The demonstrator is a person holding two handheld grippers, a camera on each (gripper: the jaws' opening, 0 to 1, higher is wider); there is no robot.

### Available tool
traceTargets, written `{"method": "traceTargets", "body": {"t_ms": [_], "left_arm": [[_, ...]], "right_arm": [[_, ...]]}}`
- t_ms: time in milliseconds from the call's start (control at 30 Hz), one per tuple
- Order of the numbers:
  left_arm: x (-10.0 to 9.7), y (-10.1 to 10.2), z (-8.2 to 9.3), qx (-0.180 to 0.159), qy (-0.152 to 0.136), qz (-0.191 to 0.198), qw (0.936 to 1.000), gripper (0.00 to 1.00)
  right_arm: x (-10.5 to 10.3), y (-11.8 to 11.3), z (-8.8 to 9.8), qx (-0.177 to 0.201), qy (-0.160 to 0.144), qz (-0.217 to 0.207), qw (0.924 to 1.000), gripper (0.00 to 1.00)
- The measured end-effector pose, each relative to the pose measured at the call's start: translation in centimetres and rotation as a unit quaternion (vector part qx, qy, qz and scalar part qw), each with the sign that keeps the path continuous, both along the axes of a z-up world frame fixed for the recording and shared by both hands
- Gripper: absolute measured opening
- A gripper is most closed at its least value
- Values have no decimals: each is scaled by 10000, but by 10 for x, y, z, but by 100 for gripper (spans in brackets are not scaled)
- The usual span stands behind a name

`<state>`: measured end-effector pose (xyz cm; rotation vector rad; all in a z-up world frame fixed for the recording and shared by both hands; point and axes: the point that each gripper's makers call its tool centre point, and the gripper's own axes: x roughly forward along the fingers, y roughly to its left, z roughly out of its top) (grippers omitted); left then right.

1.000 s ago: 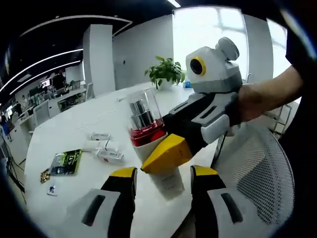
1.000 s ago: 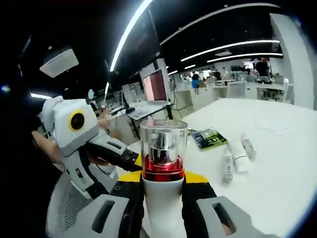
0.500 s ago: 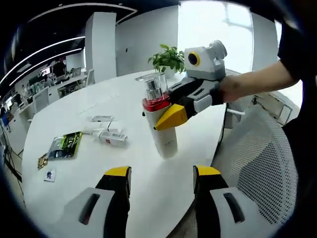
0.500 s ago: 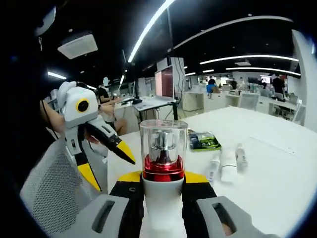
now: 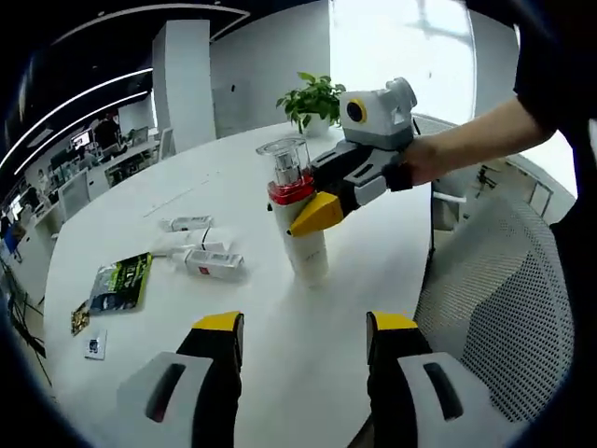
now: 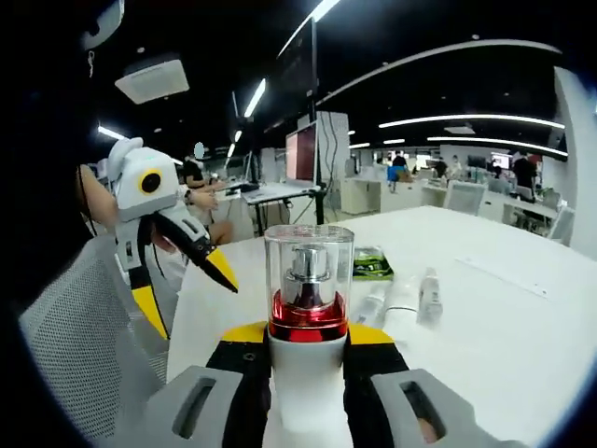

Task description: Arrange the skincare products in the storage area until every visible bottle or jar stands upright without overlapping.

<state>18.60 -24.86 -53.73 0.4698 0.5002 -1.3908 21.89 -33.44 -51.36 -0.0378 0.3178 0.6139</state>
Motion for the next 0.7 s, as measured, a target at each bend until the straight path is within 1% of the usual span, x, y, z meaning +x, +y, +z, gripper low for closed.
{"method": "traceTargets", "body": {"t_ms": [33, 100, 133, 200, 233, 300, 433, 500, 600, 700], "left_arm": [[0, 0, -2, 58, -76, -54, 9999, 49], [-4, -1, -1, 65, -46, -84, 9999, 49], [-5, -1, -1, 60, -9, -92, 9999, 49], [-6, 2, -3, 65, -6, -109, 9999, 49], [-6, 2, -5, 96, -13, -111, 9999, 49], [-7, 4, -10, 143, -29, -125, 9998, 49], [-11, 5, -13, 212, -56, -195, 9996, 48], [-15, 3, -11, 215, -69, -231, 9995, 48], [-16, 2, -11, 218, -86, -238, 9994, 47], [-16, 1, -11, 212, -73, -222, 9995, 47]], "right_arm": [[0, 0, 0, -56, -50, 37, 10000, 21], [-2, 1, 1, -134, -115, 213, 9996, 21], [-4, 4, 1, -178, -142, 417, 9989, 21], [-6, 3, 1, -193, -132, 513, 9984, 21], [-7, 3, 1, -186, -118, 643, 9977, 22], [-5, -3, 1, -101, -93, 615, 9980, 22], [-6, -6, -1, -57, -71, 676, 9977, 22], [-7, -4, -1, 10, -2, 710, 9975, 22], [-12, 1, -6, 43, 133, 891, 9959, 24], [-10, 0, -6, 6, 108, 915, 9957, 23]]}}
